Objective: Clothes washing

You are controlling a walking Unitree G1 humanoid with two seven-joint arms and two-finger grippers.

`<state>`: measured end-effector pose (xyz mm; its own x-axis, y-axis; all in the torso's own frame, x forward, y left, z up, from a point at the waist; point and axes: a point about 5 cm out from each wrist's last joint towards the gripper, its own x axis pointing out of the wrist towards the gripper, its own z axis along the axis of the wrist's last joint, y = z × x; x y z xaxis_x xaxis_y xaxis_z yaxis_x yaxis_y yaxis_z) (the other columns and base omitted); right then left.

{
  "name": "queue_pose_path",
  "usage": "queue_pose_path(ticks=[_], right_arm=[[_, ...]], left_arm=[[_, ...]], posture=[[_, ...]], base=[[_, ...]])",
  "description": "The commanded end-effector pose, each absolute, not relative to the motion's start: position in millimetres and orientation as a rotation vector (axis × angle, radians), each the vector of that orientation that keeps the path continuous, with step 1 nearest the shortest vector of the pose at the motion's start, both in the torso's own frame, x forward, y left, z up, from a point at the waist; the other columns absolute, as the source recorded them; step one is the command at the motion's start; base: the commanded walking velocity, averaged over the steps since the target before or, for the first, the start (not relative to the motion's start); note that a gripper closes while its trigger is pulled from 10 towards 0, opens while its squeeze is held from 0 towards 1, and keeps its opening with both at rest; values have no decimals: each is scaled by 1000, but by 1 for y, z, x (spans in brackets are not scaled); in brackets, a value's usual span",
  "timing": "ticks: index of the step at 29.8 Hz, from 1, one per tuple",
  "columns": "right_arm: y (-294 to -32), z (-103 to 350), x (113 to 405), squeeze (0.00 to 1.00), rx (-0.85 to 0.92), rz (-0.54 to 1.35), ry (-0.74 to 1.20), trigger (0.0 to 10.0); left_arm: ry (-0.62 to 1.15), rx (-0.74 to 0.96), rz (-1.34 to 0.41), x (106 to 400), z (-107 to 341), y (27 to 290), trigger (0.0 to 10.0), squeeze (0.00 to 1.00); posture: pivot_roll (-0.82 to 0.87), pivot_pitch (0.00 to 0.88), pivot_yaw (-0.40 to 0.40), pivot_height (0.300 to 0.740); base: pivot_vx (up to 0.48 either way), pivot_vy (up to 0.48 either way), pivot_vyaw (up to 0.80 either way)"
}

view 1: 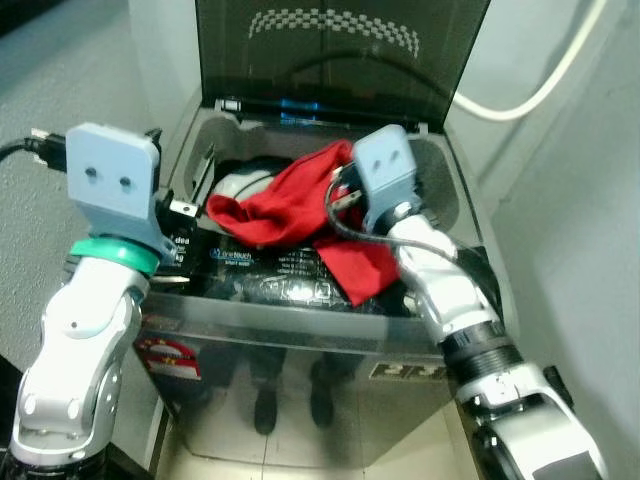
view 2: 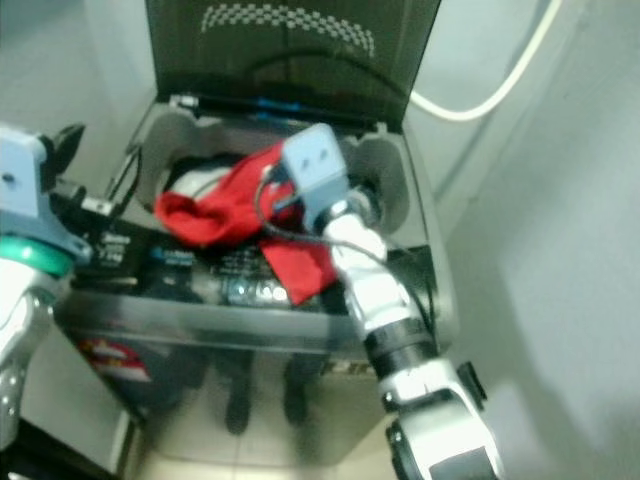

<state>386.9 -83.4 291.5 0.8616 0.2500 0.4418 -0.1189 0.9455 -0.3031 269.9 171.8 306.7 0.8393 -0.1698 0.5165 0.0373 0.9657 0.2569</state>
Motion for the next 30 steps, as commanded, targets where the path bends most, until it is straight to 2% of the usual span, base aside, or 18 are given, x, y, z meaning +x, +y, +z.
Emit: queue_pose_path(ticks=[1, 5, 8, 16, 17, 18, 21, 26, 27, 30], right_arm=[[-89, 302, 387, 0, -238, 110, -562, 10000], [-86, 319, 381, 0, -196, 88, -664, 10000], [-60, 321, 377, 0, -218, 208, -701, 10000], [-22, 340, 379, 0, -164, 261, -739, 10000], [-15, 352, 380, 0, -101, 274, -730, 10000], [-15, 352, 380, 0, -101, 274, -730, 10000], [-11, 394, 378, 0, 121, 280, -758, 10000], [-19, 413, 377, 0, 133, 226, -798, 10000], [-22, 417, 377, 0, 69, 187, -830, 10000], [-24, 412, 380, 0, 26, 171, -823, 10000]], left_arm=[[-571, 243, -120, 271, 307, 169, 10000, 0], [-575, 244, -118, 271, 308, 169, 10000, 0], [-575, 244, -117, 271, 307, 168, 10000, 0], [-578, 239, -130, 274, 306, 166, 10000, 0], [-579, 239, -134, 274, 305, 164, 10000, 0], [-579, 239, -134, 274, 305, 164, 10000, 0], [-576, 238, -144, 272, 299, 159, 10000, 0], [-572, 236, -146, 269, 297, 157, 10000, 0], [-568, 237, -143, 267, 296, 157, 10000, 0], [-566, 238, -139, 266, 295, 157, 10000, 0]], posture=[[139, 111, -34, 740], [140, 109, -34, 740], [142, 101, -36, 740], [132, 94, -30, 740], [130, 92, -35, 740], [130, 92, -35, 740], [146, 94, -51, 740], [157, 98, -57, 740], [171, 101, -64, 740], [178, 103, -66, 740]], base=[[0, 0, 0], [0, 0, 0], [0, 0, 0], [0, 0, 0], [0, 0, 0], [0, 0, 0], [0, 0, 0], [0, 0, 0], [0, 0, 0], [0, 0, 0]])
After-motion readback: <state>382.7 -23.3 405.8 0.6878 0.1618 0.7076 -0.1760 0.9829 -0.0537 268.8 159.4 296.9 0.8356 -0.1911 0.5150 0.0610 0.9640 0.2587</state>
